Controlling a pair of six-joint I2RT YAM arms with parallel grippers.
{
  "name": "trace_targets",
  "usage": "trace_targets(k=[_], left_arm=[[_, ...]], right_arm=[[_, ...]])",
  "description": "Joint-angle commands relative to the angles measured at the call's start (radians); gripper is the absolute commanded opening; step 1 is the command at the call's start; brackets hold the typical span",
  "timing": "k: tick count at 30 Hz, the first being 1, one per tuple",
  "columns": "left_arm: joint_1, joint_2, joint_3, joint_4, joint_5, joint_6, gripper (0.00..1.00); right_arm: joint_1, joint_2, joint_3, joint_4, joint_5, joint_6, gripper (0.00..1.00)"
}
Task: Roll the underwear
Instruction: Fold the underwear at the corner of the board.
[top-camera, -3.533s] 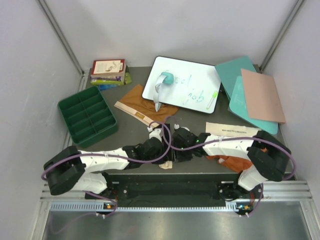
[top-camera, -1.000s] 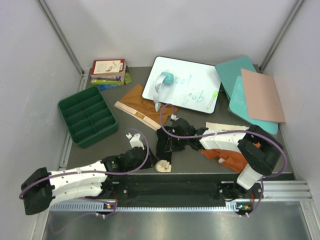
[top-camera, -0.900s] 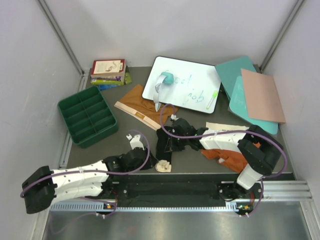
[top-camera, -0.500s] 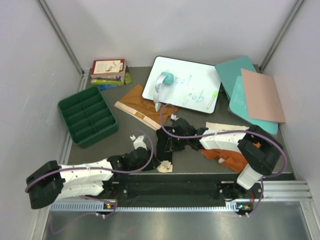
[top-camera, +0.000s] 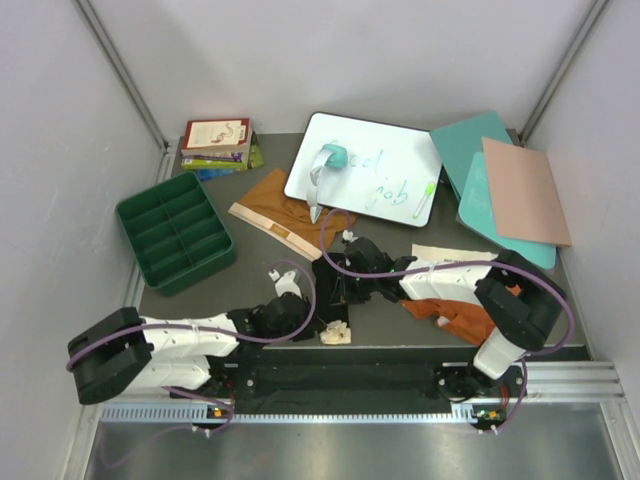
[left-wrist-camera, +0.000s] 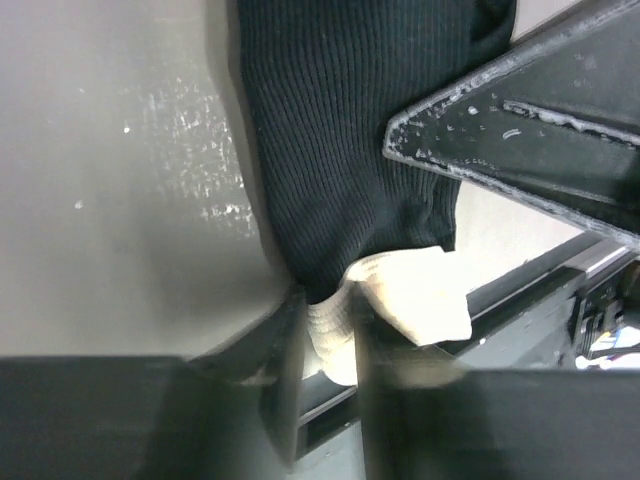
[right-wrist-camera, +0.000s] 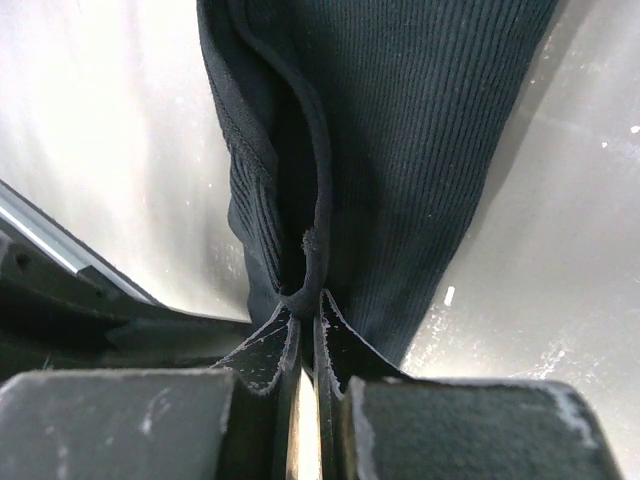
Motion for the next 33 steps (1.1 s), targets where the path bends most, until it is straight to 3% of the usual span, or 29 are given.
trace_targets(k=[1,3,14,28,32,33], left_arm=[[-0.002,0.072,0.018,-0.030,0.022,-0.010,0.09],[-0.001,0.101,0.029,-0.056,0.020,-0.013,0.00],[-0.001,0.181,0.109,-0.171,0.034,0.022,0.00],[-0.001,0.222,0.142,-0.162,0.075,0.074,0.00],[-0.001,0.227,0.144,-0.165,0.080,0.077,0.00],[-0.001,0.225,0.145,-0.166,0.080,0.080,0.00]], right_arm=[[-0.003,-0.048,0.001,0.024,0.001,-0.001,0.00],[-0.004,-0.052,0.004,0.011,0.009,-0.002,0.01],[-0.047,-0.104,0.004,-0.113,0.126,-0.035,0.04],[-0.075,-0.023,0.003,-0.148,0.196,-0.053,0.04],[-0.084,-0.040,0.001,-0.177,0.199,-0.059,0.09],[-0.087,-0.048,-0.002,-0.183,0.202,-0.061,0.14]])
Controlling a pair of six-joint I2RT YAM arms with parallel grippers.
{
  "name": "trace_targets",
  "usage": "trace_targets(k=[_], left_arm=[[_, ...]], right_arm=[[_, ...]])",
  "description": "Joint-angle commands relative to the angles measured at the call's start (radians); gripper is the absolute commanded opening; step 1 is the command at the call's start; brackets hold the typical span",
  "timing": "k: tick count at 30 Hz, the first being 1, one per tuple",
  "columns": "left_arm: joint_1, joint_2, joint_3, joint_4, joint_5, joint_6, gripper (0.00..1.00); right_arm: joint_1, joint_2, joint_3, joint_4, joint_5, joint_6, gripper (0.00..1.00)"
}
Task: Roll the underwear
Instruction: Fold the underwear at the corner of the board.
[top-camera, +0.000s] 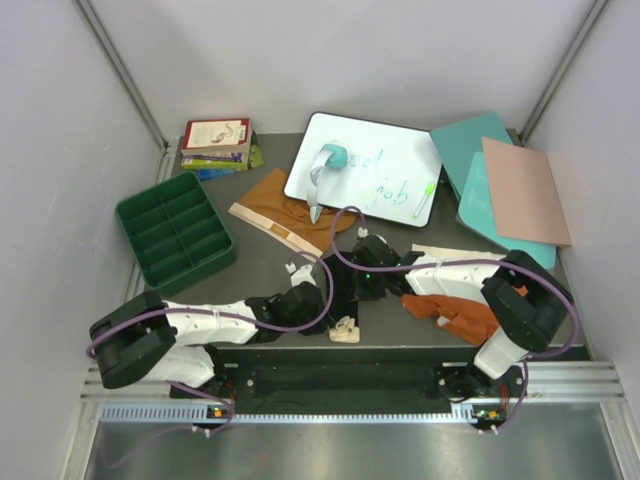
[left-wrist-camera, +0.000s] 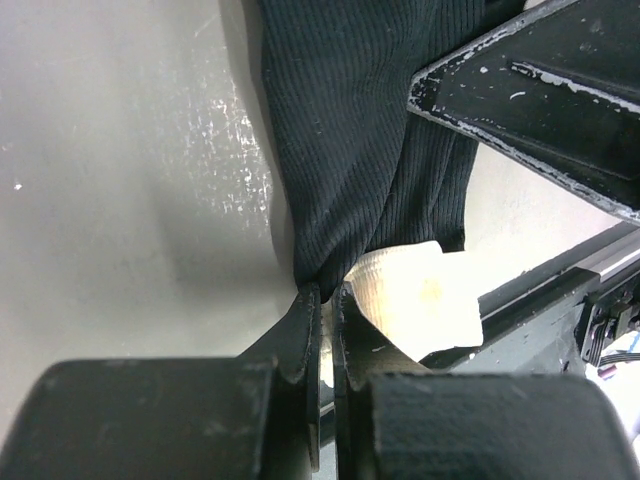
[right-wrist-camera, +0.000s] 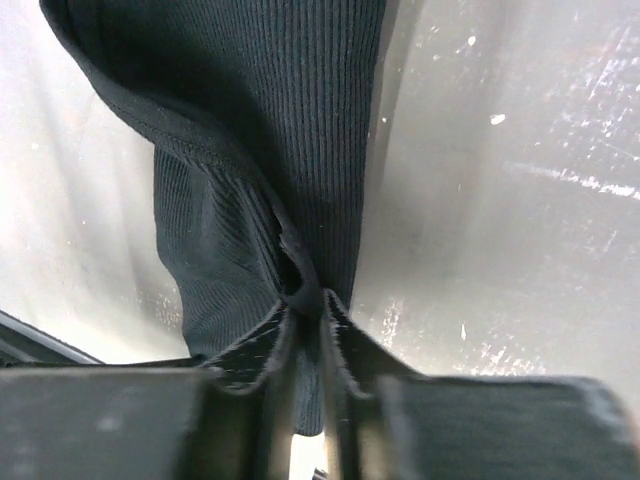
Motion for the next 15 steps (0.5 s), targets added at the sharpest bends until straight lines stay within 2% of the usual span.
trace_targets(k=[1,2,3,5,6,9,15], left_arm=[[-0.005,0.040,-0.015,-0.105,0.029,0.042,0.00],[-0.005,0.040,-0.014,-0.105,0.029,0.044,0.00],[-0.005,0.041,-0.011,-0.105,0.034,0.048,0.00],[-0.005,0.049,-0.005,-0.107,0.038,0.055,0.00],[-0.004,0.051,0.001,-0.105,0.040,0.059,0.00],[-0.007,0.057,0.012,-0.116,0.040,0.065,0.00],[-0.005,0.063,0.020,-0.122,0.037,0.065,0.00]], right_arm=[[-0.029,-0.040,-0.003,-0.035,0.067,-0.026,0.20],[-0.033,-0.048,-0.003,-0.038,0.067,-0.032,0.26],[-0.034,-0.060,-0.003,-0.038,0.065,-0.035,0.37],[-0.040,-0.090,-0.001,-0.038,0.042,-0.043,0.47],[-0.040,-0.101,0.000,-0.039,0.032,-0.045,0.56],[-0.040,-0.159,-0.012,-0.050,-0.014,-0.046,0.65],[-0.020,-0.227,-0.113,-0.015,-0.162,0.026,0.70]])
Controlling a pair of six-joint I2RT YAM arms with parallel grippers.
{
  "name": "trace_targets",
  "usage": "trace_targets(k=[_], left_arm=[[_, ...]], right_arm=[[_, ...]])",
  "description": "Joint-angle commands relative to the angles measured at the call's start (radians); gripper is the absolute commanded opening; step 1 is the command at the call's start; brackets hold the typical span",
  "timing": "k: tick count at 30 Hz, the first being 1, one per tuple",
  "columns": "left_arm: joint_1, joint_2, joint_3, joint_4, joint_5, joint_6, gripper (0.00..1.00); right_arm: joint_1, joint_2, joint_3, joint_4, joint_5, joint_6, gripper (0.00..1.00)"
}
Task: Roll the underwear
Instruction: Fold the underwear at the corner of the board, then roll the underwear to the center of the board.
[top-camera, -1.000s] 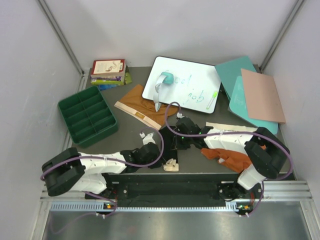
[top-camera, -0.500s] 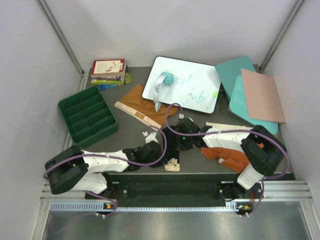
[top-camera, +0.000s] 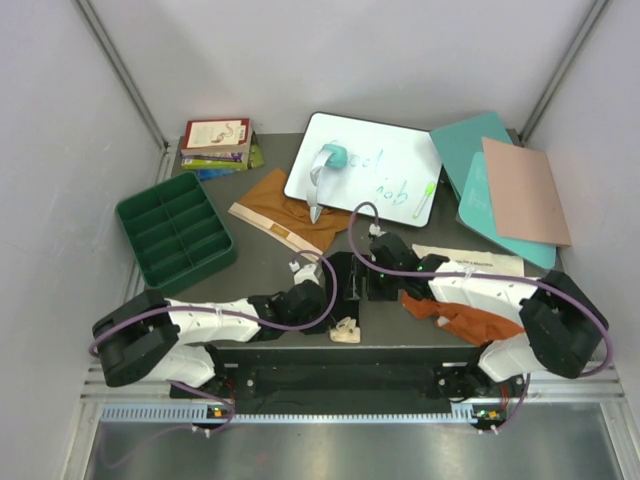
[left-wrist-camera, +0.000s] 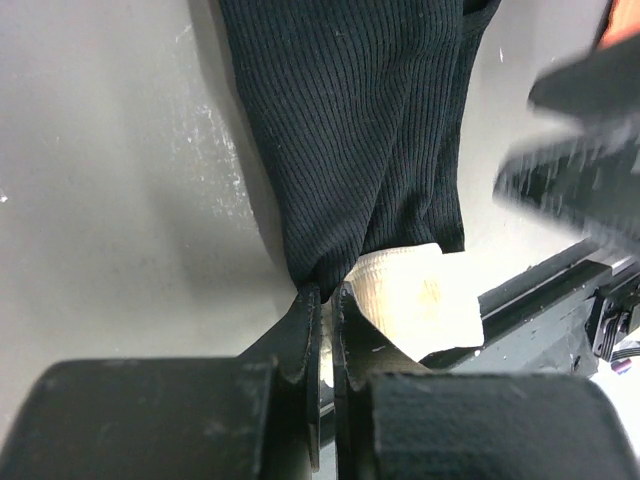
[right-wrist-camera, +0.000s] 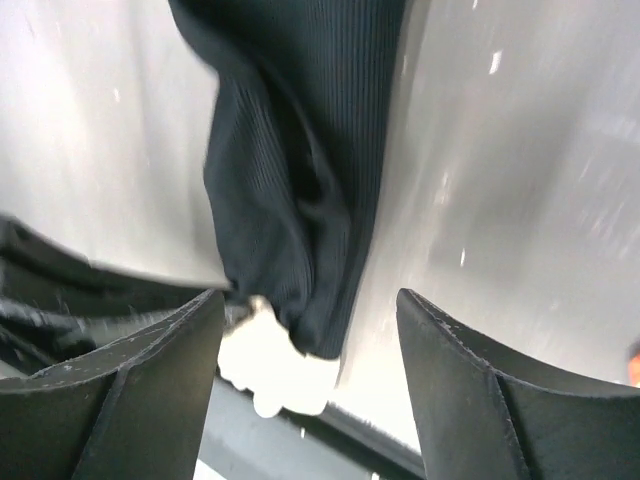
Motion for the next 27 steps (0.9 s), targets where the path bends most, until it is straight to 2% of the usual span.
trace_targets(k=[1,10,17,27], left_arm=[[-0.008,0.048,-0.006,-0.103,0.024,0.029,0.00],[-0.008,0.056,0.005,-0.110,0.027,0.035,0.00],[-0.007,0.053,0.008,-0.117,0.024,0.035,0.00],[-0.014,0.053,0.014,-0.124,0.019,0.038,0.00]], right_arm=[[0.022,-0.049,-0.068,0.016,-0.109,0.054,0.70],[0.091,-0.067,-0.145,0.059,-0.120,0.142,0.71],[0.098,-0.073,-0.160,0.065,-0.124,0.173,0.69],[0.099,-0.075,-0.174,0.112,-0.140,0.228,0.73]])
